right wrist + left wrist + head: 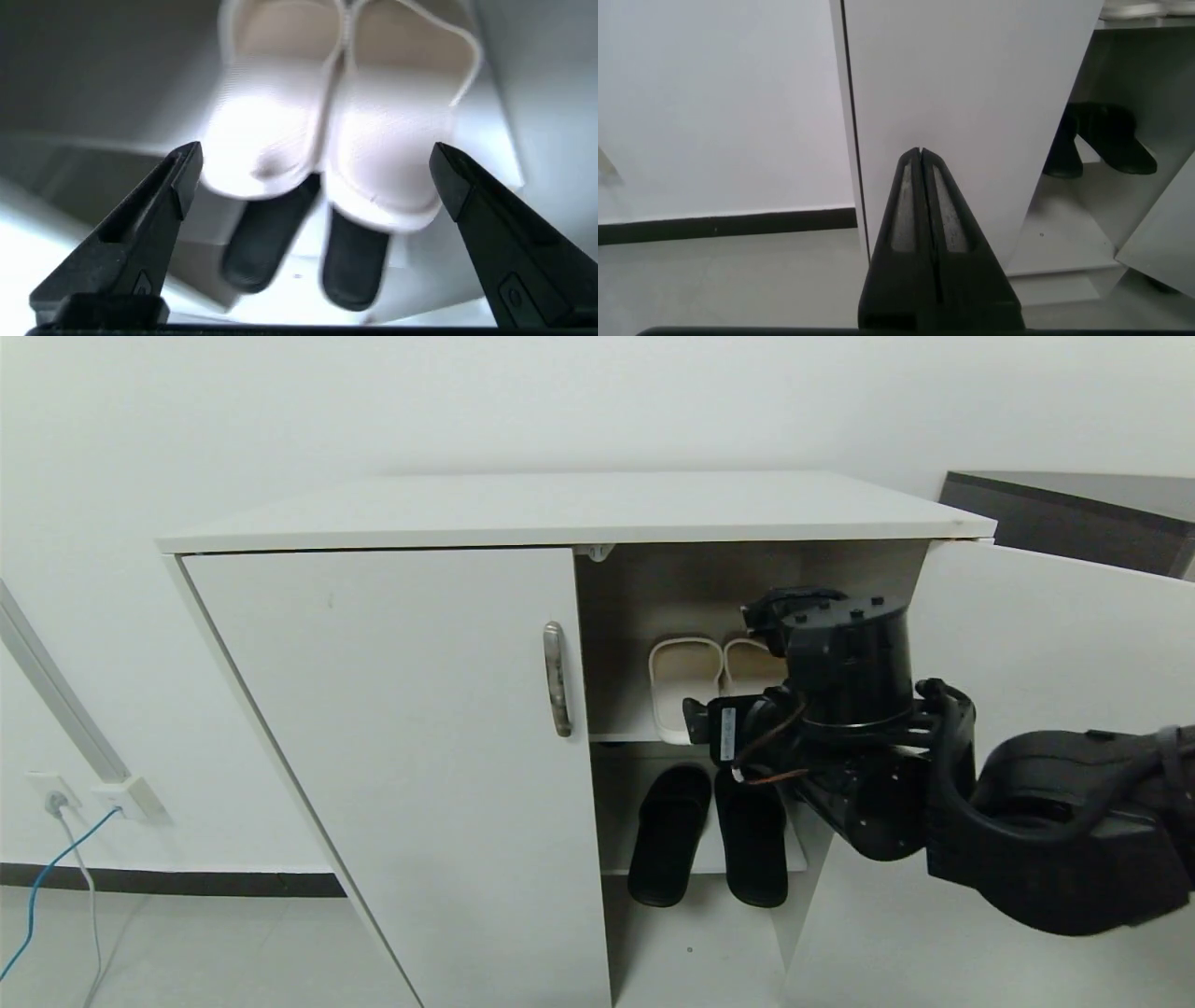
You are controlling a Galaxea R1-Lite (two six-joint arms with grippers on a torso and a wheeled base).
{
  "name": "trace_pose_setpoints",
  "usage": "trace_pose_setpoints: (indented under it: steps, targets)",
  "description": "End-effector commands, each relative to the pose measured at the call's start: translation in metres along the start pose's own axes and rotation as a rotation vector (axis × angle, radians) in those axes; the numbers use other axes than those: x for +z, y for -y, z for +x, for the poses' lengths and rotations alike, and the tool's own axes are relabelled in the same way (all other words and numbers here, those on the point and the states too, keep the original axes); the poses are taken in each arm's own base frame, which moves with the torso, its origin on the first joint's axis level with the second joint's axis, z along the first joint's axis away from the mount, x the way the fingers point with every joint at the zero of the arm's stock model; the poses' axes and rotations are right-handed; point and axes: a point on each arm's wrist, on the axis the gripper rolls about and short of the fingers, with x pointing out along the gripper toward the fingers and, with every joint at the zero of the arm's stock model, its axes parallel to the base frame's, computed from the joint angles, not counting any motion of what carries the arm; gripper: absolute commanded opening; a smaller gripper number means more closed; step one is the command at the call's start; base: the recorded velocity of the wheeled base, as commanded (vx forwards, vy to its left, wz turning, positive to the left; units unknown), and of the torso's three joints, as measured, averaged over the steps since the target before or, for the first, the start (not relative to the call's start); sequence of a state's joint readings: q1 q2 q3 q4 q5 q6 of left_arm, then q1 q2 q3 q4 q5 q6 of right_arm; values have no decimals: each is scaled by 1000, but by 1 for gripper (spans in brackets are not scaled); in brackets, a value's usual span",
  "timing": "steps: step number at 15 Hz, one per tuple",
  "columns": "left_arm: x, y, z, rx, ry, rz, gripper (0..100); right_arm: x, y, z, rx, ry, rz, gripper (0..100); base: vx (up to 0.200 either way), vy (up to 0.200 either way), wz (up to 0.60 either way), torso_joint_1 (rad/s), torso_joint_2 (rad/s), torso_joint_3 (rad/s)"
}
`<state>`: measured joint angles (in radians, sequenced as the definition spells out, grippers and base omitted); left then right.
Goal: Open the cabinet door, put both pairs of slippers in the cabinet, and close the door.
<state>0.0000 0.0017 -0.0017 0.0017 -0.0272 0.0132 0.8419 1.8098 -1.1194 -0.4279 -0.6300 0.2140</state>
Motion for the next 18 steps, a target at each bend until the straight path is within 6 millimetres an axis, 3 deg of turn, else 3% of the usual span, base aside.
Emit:
trace_pose_setpoints:
  steps: [1,7,8,11,18]
  targets:
    - [0,0,0,0,0,-1,0,-1,6,-25,57,20,12,100,0,0,0,0,0,0]
    - [0,0,0,-2,0,5,0,-17,17,-37,163,18,-16,100,0,0,0,0,0,0]
    - [0,0,0,-2,0,4,0,-20,17,-37,165,10,-21,0,0,0,0,0,0,0]
    - [0,0,0,0,0,-1,0,-14,20,-43,165,28,-11,0,0,0,0,0,0,0]
    - [0,0,0,0,0,-1,0,-23,18,-36,152,-1,-31,0,-29,0,0,0,1,0]
